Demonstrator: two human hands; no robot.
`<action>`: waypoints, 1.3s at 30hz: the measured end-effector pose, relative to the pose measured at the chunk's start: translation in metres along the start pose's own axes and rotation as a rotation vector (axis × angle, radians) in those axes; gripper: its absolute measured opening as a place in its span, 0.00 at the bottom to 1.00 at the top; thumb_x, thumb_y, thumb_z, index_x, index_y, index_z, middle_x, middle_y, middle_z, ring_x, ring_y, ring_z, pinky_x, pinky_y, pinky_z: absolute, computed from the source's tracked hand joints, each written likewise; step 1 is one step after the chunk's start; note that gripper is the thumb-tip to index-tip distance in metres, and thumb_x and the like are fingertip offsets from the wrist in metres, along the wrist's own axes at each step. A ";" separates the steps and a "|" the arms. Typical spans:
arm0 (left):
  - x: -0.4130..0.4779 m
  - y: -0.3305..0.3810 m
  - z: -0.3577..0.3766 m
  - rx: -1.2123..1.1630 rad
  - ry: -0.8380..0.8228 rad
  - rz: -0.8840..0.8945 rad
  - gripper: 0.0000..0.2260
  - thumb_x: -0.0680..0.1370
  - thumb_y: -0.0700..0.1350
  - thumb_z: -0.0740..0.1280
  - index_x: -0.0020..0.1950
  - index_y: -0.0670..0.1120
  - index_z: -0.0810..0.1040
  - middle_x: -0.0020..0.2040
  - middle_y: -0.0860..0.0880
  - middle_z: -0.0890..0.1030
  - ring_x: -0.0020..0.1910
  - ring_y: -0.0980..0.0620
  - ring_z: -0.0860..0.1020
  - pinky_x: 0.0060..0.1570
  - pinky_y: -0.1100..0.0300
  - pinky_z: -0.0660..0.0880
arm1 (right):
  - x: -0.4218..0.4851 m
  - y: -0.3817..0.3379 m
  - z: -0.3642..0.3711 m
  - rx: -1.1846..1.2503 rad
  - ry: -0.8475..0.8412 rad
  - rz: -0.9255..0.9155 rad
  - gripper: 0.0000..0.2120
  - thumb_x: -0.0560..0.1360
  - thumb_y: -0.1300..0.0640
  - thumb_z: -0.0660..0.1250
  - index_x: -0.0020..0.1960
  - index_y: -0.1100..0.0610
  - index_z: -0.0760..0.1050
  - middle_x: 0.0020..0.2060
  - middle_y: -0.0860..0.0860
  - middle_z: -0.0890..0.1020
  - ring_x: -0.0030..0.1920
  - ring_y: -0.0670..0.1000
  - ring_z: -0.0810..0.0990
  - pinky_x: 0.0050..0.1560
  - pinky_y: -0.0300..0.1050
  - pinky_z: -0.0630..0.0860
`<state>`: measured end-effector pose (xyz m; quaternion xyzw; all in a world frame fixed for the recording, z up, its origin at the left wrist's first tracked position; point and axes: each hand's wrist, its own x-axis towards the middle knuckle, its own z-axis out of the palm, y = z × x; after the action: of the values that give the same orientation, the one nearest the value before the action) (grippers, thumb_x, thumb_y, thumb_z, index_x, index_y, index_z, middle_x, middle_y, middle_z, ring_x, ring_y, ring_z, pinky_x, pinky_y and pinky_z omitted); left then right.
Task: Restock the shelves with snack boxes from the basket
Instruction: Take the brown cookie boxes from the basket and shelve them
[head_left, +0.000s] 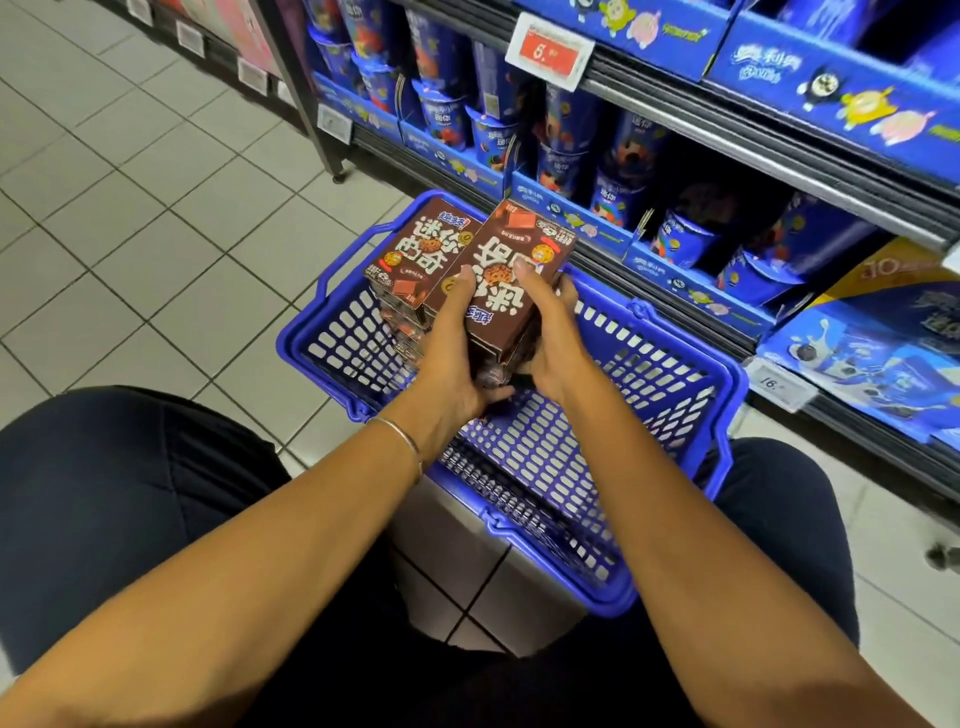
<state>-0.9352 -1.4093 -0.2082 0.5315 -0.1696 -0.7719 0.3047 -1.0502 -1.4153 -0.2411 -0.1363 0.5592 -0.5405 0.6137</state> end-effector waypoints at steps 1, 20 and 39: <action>-0.003 0.001 0.002 -0.006 -0.035 0.020 0.26 0.76 0.71 0.67 0.61 0.52 0.82 0.55 0.49 0.89 0.52 0.47 0.88 0.52 0.47 0.77 | -0.002 -0.006 -0.001 0.001 -0.035 -0.017 0.41 0.63 0.39 0.80 0.71 0.42 0.65 0.56 0.51 0.86 0.56 0.56 0.86 0.54 0.67 0.80; -0.009 0.082 -0.009 0.382 -0.529 0.172 0.34 0.65 0.62 0.83 0.64 0.45 0.81 0.60 0.42 0.87 0.57 0.44 0.86 0.54 0.50 0.83 | -0.053 -0.080 0.015 -0.032 -0.286 -0.125 0.27 0.77 0.59 0.66 0.75 0.64 0.66 0.55 0.60 0.82 0.46 0.55 0.86 0.44 0.49 0.83; 0.003 0.099 -0.019 -0.021 -0.412 0.180 0.17 0.80 0.50 0.68 0.65 0.41 0.81 0.58 0.42 0.87 0.54 0.43 0.86 0.59 0.45 0.82 | 0.002 0.057 -0.015 -0.205 0.287 0.360 0.19 0.79 0.47 0.68 0.66 0.56 0.74 0.68 0.55 0.76 0.65 0.55 0.76 0.65 0.54 0.71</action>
<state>-0.8898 -1.4847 -0.1596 0.3421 -0.2669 -0.8355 0.3371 -1.0343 -1.3890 -0.2917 -0.0177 0.7079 -0.3768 0.5972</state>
